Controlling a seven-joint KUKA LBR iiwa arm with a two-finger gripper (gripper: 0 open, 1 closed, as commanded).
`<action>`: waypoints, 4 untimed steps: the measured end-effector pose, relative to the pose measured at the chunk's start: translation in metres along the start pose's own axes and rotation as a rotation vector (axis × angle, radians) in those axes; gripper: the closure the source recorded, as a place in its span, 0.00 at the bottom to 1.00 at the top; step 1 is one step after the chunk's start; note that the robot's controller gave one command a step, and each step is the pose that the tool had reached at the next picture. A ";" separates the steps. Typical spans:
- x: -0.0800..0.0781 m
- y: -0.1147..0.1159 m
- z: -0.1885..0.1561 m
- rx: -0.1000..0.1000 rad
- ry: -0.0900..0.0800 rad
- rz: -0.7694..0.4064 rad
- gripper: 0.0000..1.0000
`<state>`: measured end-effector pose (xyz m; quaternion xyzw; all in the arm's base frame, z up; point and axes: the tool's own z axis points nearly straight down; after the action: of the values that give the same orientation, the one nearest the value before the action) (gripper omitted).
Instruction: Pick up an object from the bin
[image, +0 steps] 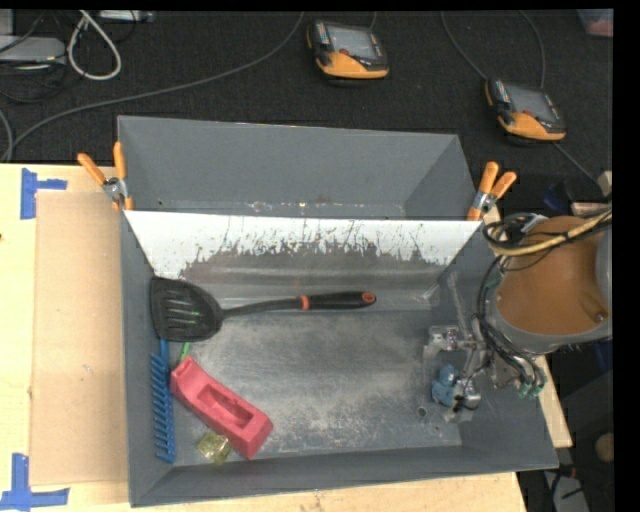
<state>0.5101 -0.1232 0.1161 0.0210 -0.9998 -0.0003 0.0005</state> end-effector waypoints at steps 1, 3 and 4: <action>-0.006 -0.012 0.005 -0.001 -0.002 -0.173 0.00; -0.052 -0.037 0.046 -0.004 -0.003 -0.321 0.00; -0.030 -0.035 0.045 -0.002 0.003 -0.288 1.00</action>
Offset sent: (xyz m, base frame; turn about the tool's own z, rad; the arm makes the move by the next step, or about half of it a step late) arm 0.0330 -0.0330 -0.0081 -0.1569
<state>0.5416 -0.1570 0.0712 0.1643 -0.9864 -0.0012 0.0018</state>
